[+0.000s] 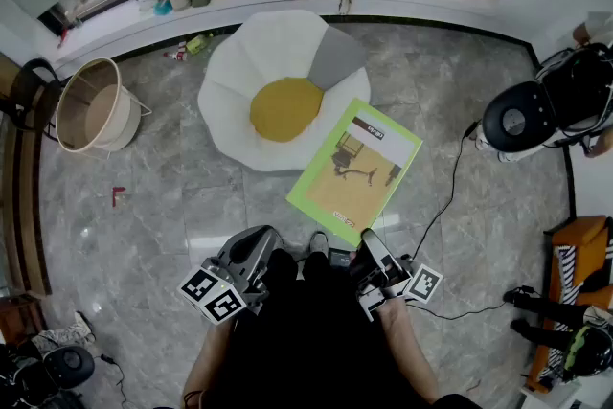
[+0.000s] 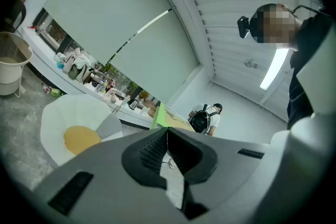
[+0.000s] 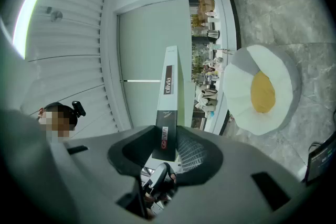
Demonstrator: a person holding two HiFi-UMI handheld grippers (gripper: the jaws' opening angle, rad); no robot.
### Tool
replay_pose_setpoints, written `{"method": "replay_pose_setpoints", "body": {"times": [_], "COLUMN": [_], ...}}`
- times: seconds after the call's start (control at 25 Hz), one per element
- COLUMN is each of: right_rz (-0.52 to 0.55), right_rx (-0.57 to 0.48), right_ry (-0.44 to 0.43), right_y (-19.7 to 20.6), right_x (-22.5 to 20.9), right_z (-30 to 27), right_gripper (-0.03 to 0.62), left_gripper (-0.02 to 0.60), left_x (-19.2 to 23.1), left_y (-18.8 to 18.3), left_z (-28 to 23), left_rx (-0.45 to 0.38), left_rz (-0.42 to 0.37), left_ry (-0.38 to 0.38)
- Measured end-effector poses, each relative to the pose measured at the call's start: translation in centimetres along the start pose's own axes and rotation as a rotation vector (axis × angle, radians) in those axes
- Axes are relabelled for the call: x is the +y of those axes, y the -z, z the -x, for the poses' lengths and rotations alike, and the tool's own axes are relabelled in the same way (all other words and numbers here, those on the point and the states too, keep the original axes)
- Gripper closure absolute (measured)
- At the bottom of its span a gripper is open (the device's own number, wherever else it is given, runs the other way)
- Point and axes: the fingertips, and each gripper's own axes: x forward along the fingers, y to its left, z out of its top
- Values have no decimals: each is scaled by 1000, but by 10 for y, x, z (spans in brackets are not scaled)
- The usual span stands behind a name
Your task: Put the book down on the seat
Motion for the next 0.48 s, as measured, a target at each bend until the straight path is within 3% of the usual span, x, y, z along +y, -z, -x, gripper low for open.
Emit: {"method": "replay_pose_setpoints", "body": {"times": [0.48], "right_rz": [-6], "right_rx": [27], "right_ry": [-4], "right_y": [-6], "right_x": [-5], "right_z": [2], "right_gripper": [456], "left_gripper": [568], "left_x": [-2], "left_y": [6], "left_z": [-10], "left_rx": [-8], "left_rz": [-2], "left_ry": [-7]}}
